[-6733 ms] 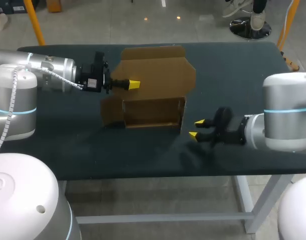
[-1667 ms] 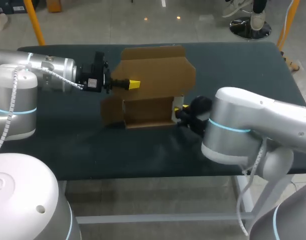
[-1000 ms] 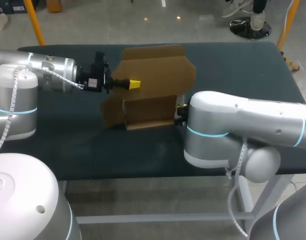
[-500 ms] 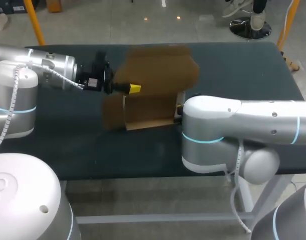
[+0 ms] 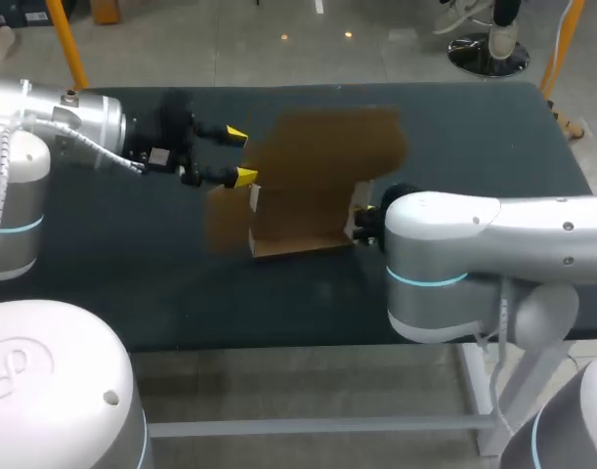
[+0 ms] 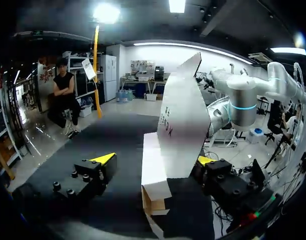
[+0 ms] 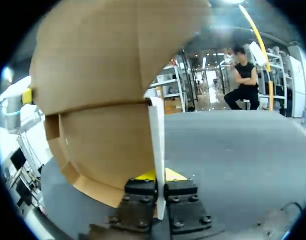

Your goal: Assemble the packaging by folding the flat box into shape, placing the metal phone stand inside, and closing the box properly

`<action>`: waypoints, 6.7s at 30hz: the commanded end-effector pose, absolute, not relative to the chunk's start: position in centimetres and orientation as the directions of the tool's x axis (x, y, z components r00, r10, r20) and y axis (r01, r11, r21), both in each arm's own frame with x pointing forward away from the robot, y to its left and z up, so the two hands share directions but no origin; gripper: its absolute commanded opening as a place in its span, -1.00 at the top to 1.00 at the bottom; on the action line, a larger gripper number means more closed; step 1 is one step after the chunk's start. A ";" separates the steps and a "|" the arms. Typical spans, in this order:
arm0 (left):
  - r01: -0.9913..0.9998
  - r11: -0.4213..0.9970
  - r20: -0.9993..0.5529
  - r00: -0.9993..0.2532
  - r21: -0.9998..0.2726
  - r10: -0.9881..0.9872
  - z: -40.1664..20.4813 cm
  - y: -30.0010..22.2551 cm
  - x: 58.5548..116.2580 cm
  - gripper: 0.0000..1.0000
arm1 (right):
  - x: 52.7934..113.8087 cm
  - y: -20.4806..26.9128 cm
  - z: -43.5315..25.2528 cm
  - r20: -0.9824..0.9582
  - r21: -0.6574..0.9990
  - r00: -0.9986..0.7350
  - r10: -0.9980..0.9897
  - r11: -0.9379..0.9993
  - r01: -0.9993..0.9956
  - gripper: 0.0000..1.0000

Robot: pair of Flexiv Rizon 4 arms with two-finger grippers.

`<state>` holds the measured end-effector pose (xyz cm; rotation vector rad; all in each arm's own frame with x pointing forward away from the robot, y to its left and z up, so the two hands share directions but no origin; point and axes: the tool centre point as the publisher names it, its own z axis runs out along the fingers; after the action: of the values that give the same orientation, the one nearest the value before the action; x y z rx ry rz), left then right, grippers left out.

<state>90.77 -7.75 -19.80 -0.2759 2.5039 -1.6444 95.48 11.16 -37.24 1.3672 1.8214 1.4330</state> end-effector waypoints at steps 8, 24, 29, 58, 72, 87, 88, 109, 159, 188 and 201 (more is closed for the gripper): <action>-0.030 0.429 -0.098 -0.957 -0.903 -0.272 -17.7 -4.0 86.9 -1.00 | 95.4 9.6 -35.6 0.332 0.858 -0.556 0.762 0.001 0.513 1.00; 0.021 0.511 -0.154 -0.963 -0.859 -0.220 -17.1 -1.0 84.4 -1.00 | 95.1 10.0 -35.7 0.471 0.735 -0.613 0.634 0.102 0.670 1.00; 0.027 0.569 -0.122 -0.984 -0.822 -0.130 -17.3 -0.5 83.7 -1.00 | 94.7 10.4 -35.7 0.477 0.694 -0.607 0.636 0.151 0.704 1.00; -0.026 0.740 -0.036 -0.997 -0.672 -0.067 -19.2 0.9 83.9 -1.00 | 93.6 9.5 -35.8 0.517 0.420 -0.432 0.739 0.220 0.880 1.00; 0.017 0.788 -0.152 -0.984 -0.616 -0.097 -20.7 1.4 83.7 -1.00 | 92.7 9.3 -36.8 0.474 0.267 -0.322 0.820 0.214 0.940 1.00; -0.011 0.843 -0.165 -0.979 -0.538 -0.118 -21.1 1.8 83.7 -1.00 | 90.8 8.5 -36.2 0.386 0.189 -0.185 0.904 0.119 0.975 1.00; -0.011 0.843 -0.165 -0.979 -0.538 -0.118 -21.1 1.8 83.7 -1.00 | 90.8 8.5 -36.2 0.386 0.189 -0.185 0.904 0.119 0.975 1.00; -0.007 0.863 -0.133 -0.988 -0.504 -0.085 -22.7 1.6 83.9 -1.00 | 89.1 9.5 -37.4 0.242 0.043 -0.038 0.970 0.029 0.999 1.00; -0.005 0.881 -0.117 -0.991 -0.472 -0.068 -24.1 1.5 83.6 -1.00 | 88.4 9.7 -40.4 0.200 -0.282 -0.022 0.980 0.079 0.956 1.00; -0.005 0.881 -0.117 -0.991 -0.472 -0.068 -24.1 1.5 83.6 -1.00 | 88.0 10.5 -41.1 0.069 -0.247 -0.005 0.998 0.022 0.969 0.77; -0.005 0.881 -0.117 -0.991 -0.472 -0.068 -24.1 1.5 83.6 -1.00 | 87.8 10.8 -41.7 0.039 -0.174 0.008 0.999 -0.001 0.985 0.80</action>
<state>83.60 1.50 -24.16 -0.0561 2.9171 -0.7407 88.42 10.55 -41.08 2.3395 2.3331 -0.1844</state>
